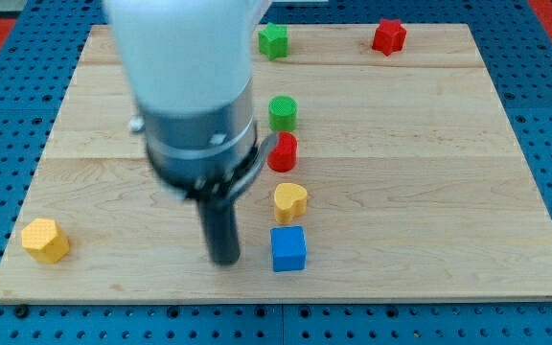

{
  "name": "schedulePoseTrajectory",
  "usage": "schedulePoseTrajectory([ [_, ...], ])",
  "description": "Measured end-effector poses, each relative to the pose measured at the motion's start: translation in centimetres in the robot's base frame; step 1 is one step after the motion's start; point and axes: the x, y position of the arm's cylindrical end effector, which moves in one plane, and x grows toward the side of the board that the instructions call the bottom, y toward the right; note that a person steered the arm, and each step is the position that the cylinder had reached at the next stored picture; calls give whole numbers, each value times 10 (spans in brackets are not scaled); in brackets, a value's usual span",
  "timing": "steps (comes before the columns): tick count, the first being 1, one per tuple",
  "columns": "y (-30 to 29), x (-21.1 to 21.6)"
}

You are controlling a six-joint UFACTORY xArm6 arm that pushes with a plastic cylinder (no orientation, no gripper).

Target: Move the yellow hexagon towards center left

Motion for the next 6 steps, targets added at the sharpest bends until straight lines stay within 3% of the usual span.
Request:
schedulePoseTrajectory([
  [2, -50, 19],
  [3, -140, 15],
  [4, -190, 7],
  [6, -187, -81],
])
